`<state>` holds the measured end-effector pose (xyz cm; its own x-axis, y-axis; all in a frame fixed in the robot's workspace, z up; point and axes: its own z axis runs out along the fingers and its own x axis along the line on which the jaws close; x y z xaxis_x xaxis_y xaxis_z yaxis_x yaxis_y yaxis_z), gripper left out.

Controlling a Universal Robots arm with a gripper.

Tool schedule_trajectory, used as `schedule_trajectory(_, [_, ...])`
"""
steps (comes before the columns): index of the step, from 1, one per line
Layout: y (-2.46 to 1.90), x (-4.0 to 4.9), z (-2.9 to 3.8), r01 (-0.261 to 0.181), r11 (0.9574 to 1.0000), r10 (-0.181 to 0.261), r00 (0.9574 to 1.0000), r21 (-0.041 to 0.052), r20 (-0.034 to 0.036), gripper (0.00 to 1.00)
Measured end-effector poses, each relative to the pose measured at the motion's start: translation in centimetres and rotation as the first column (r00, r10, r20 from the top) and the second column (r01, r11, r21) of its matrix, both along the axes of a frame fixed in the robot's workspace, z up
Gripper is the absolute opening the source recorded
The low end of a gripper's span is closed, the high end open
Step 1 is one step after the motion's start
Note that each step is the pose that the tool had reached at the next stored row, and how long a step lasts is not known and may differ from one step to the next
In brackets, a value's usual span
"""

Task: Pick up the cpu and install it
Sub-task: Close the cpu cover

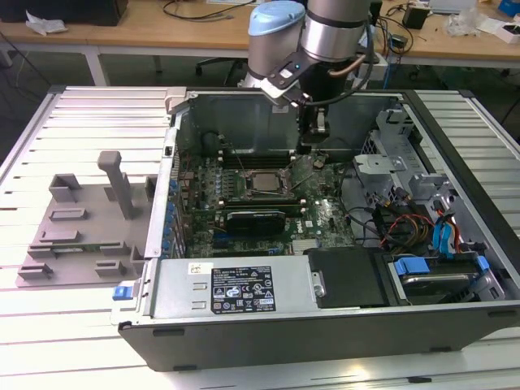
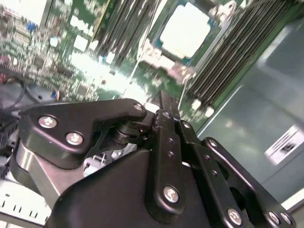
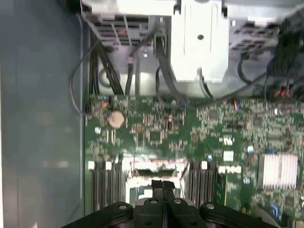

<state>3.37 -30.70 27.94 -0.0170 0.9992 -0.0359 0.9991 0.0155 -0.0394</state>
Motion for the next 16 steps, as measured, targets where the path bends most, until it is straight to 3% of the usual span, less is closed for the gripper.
schedule_trajectory(3, [0.2, 2.63, -0.6, -0.003, 1.0, 0.003, 1.0, -0.0003, -0.0034, 0.11])
schedule_trajectory(4, [0.22, 2.81, -0.79, -0.004, 1.0, 0.004, 1.0, -0.0009, -0.0038, 0.11])
schedule_trajectory(11, [0.33, 3.43, -2.22, -0.007, 1.0, 0.007, 1.0, -0.0024, -0.0052, 0.11])
schedule_trajectory(12, [0.35, 3.43, -2.66, -0.007, 1.0, 0.007, 1.0, -0.0024, -0.0052, 0.11])
schedule_trajectory(14, [0.36, 3.31, -3.31, -0.007, 1.0, 0.007, 1.0, -0.0024, -0.0052, 0.11])
schedule_trajectory(16, [0.37, 2.8, -3.4, -0.007, 1.0, 0.007, 1.0, -0.0024, -0.0053, 0.11])
